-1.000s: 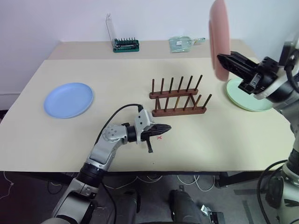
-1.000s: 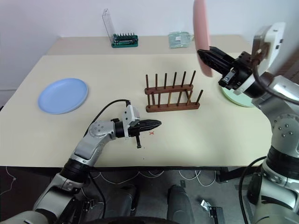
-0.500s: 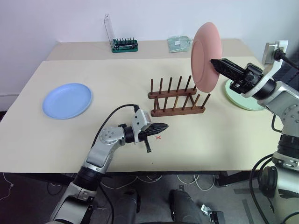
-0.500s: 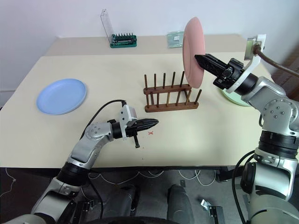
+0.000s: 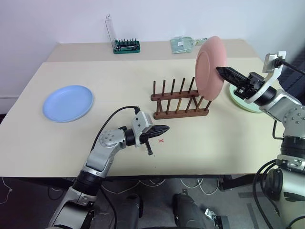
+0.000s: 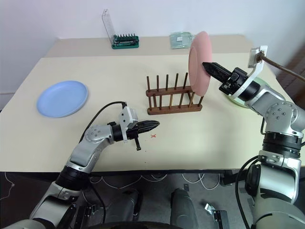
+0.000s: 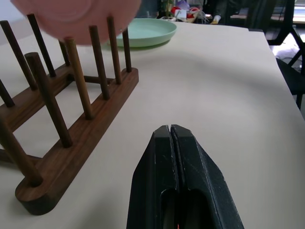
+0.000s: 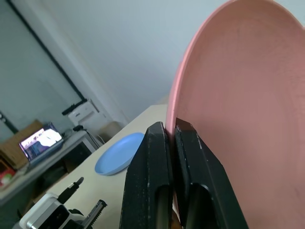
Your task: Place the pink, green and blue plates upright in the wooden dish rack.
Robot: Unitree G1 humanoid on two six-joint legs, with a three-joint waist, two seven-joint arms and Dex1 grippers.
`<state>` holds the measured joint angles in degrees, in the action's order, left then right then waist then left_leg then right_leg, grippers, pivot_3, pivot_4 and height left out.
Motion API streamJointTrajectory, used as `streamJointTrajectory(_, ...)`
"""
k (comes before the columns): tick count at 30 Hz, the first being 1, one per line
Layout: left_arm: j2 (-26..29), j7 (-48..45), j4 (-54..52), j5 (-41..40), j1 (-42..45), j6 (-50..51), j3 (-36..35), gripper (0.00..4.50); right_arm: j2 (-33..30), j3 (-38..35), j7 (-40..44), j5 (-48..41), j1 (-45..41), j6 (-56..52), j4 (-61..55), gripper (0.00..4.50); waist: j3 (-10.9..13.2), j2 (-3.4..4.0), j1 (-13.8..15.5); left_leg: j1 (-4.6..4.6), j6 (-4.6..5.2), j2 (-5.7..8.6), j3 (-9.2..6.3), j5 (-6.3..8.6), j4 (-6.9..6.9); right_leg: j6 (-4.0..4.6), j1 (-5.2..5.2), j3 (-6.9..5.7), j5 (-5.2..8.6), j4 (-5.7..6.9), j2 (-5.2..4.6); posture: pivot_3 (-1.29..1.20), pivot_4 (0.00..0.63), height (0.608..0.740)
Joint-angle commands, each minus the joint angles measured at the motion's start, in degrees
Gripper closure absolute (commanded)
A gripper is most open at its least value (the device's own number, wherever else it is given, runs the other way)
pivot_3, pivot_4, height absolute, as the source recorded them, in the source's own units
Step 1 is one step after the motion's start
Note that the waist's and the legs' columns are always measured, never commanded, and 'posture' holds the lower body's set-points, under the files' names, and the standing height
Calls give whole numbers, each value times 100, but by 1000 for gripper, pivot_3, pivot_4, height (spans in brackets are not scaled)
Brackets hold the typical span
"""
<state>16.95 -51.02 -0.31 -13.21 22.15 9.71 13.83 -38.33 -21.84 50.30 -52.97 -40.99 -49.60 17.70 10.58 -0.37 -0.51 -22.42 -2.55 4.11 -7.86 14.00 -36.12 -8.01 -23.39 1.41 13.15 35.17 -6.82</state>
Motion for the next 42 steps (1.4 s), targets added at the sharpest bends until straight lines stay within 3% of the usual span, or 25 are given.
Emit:
streamJointTrajectory(1,20,4,-244,-111,-3,13,-87,4500,-75,-236,24,76,-206,161,392,4437,0,0,-17,0,0,0,0,0,0,0,0,0,0,0,0,0,150,740)
streamJointTrajectory(4,19,12,-242,-110,-2,14,-93,4500,-73,-255,-3,194,-247,323,580,3577,0,1,-22,0,0,0,0,0,0,0,-1,0,0,1,0,0,150,740)
streamJointTrajectory(9,18,23,-273,-113,-27,32,-85,4500,-136,-207,-249,662,-298,940,520,1166,-1,2,-37,1,0,0,1,0,0,0,-1,1,0,2,0,0,150,740)
streamJointTrajectory(15,5,40,-351,-115,-92,70,-65,4500,-847,-680,-583,1334,-107,2009,538,1166,2,8,17,-4,0,4,1,0,0,-2,-1,1,1,-2,-2,0,150,740)
streamJointTrajectory(17,3,41,-365,-113,-103,75,-63,4500,-902,-681,-617,1420,-82,2117,603,1166,2,7,-11,-5,2,3,3,1,0,-3,-1,2,1,-5,-2,0,150,740)
streamJointTrajectory(18,-9,28,-341,-116,-84,74,-54,4500,-1113,-371,-632,1943,101,2434,807,1166,2,7,-20,-3,2,2,3,1,1,-3,0,1,1,-5,-1,0,150,740)
streamJointTrajectory(19,-17,20,-331,-118,-77,73,-44,4500,-1271,-145,-638,2340,246,2678,957,614,1,7,-25,-1,2,1,3,1,1,-2,0,1,1,-3,-1,0,150,740)
streamJointTrajectory(21,-55,-25,-254,-111,-16,49,-17,4500,-1564,661,-803,3548,595,3607,1365,28,-1,8,-42,4,2,0,6,2,0,-2,4,2,1,-2,0,0,150,740)
streamJointTrajectory(24,-94,-55,-195,-96,37,31,9,4500,-1672,1490,-818,4621,764,4764,1945,28,-4,26,-85,7,2,-1,19,1,0,-3,2,8,2,-1,0,0,150,740)
streamJointTrajectory(27,-111,-67,-189,-86,41,34,7,4500,-1626,1745,-867,4976,619,5314,2423,28,-5,61,-96,8,2,-2,29,1,0,-3,-3,18,1,1,-1,0,150,740)
streamJointTrajectory(32,-93,-74,-197,-77,23,56,-24,4500,-1357,2495,-1479,6017,99,6129,3459,28,-5,58,-123,9,1,-2,28,1,-1,-3,-2,19,1,1,0,0,150,740)
streamJointTrajectory(35,-76,-74,-197,-67,24,54,-37,4500,-1174,2630,-1691,6230,-203,6382,4052,917,-4,55,-121,9,1,-2,25,1,0,-2,1,19,1,1,0,0,150,740)
streamJointTrajectory(42,-41,-30,-251,-65,-17,59,-59,4500,-1092,2709,-1902,6492,-464,6630,4616,4411,-4,55,-64,9,1,0,23,0,-1,-2,3,20,1,-2,0,0,150,740)
